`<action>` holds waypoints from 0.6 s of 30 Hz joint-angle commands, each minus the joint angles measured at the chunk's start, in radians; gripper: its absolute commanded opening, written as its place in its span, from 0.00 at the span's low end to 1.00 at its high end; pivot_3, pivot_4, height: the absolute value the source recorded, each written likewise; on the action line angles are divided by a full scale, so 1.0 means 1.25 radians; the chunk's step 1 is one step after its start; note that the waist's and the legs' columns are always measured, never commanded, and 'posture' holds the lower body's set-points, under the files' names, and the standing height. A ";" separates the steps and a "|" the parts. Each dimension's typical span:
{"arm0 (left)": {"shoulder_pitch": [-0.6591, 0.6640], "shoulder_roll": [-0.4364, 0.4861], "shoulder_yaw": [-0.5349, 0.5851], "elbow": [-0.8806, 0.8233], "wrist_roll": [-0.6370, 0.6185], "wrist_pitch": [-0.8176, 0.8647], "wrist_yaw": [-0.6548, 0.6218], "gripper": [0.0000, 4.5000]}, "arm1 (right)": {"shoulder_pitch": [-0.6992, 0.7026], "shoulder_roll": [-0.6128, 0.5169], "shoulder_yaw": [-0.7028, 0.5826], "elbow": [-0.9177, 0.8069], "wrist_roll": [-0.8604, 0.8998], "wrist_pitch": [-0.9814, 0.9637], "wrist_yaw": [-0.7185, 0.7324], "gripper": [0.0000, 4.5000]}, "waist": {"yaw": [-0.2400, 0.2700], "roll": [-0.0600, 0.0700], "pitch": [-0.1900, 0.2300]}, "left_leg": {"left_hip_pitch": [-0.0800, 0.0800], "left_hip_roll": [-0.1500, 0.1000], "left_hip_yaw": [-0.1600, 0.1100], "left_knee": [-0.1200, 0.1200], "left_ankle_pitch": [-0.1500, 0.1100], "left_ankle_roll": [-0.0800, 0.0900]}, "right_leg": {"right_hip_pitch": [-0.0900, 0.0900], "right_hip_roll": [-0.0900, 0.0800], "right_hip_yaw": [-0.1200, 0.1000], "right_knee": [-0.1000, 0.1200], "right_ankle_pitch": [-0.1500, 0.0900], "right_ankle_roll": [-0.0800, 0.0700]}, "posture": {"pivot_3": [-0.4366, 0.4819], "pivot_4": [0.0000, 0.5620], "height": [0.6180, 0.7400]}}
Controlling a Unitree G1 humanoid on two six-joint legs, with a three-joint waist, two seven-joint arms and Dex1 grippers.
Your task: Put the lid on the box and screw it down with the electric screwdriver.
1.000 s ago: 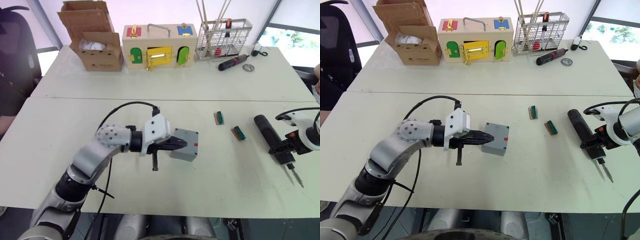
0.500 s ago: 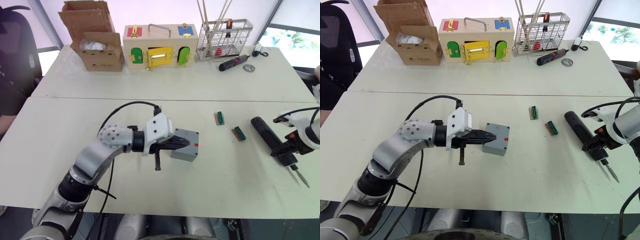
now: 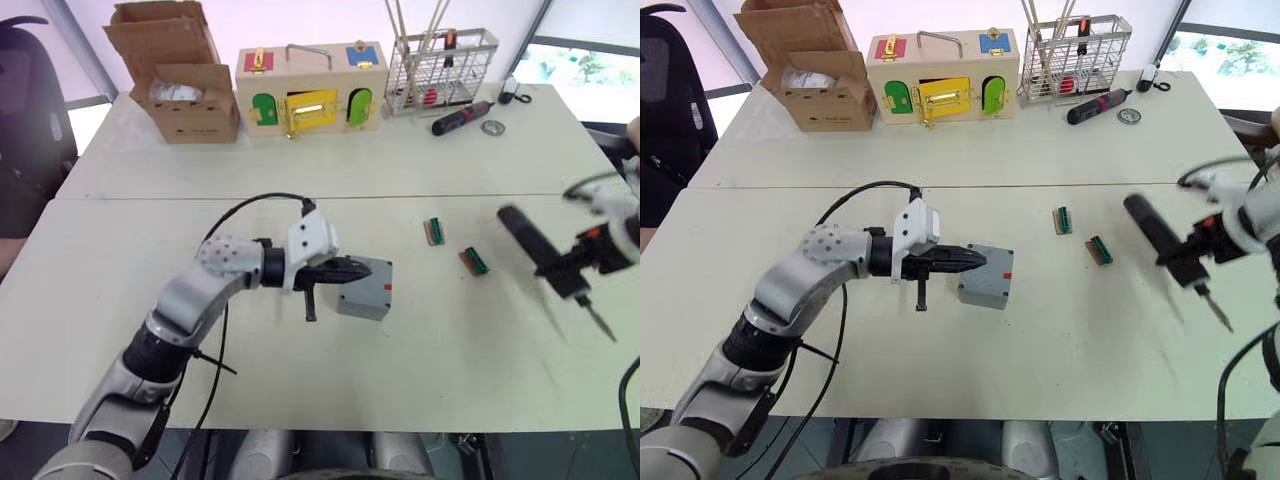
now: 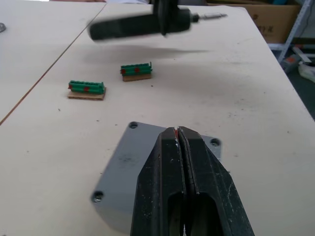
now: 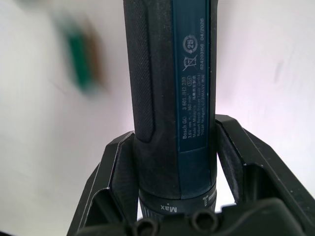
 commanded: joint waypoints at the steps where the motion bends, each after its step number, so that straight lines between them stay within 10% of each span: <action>1: -0.038 -0.011 0.033 0.057 -0.008 -0.041 -0.039 0.00 | -0.060 -0.005 -0.227 -0.119 0.087 0.199 -0.088 0.43 | 0.003 0.000 0.000 | -0.001 0.000 0.000 0.000 0.000 0.000 | -0.001 0.000 0.000 0.000 0.000 0.000 | 0.48 0.27 0.98; 5: -0.073 -0.019 0.038 0.115 -0.008 -0.056 -0.076 0.00 | -0.014 0.159 -0.626 -0.316 0.129 0.328 -0.260 0.43 | 0.003 -0.001 0.000 | -0.010 -0.001 -0.002 0.002 0.000 0.000 | -0.009 -0.001 -0.002 0.002 0.000 0.000 | 0.48 0.27 0.98; 10: -0.115 -0.022 0.055 0.171 -0.023 -0.045 -0.121 0.00 | 0.033 0.646 -1.051 -0.916 0.154 0.329 -0.482 0.43 | 0.000 -0.001 -0.001 | -0.010 -0.001 -0.002 0.005 0.001 -0.001 | -0.011 -0.001 -0.002 0.011 0.000 0.000 | 0.48 0.27 0.98; 18: -0.153 0.000 0.028 0.208 -0.004 -0.041 -0.216 0.00 | 0.236 1.036 -0.870 -1.337 0.200 0.130 -0.709 0.43 | -0.007 -0.001 -0.002 | -0.010 -0.004 -0.006 0.006 0.002 -0.003 | -0.016 -0.002 0.000 0.027 0.001 0.000 | 0.48 0.27 0.98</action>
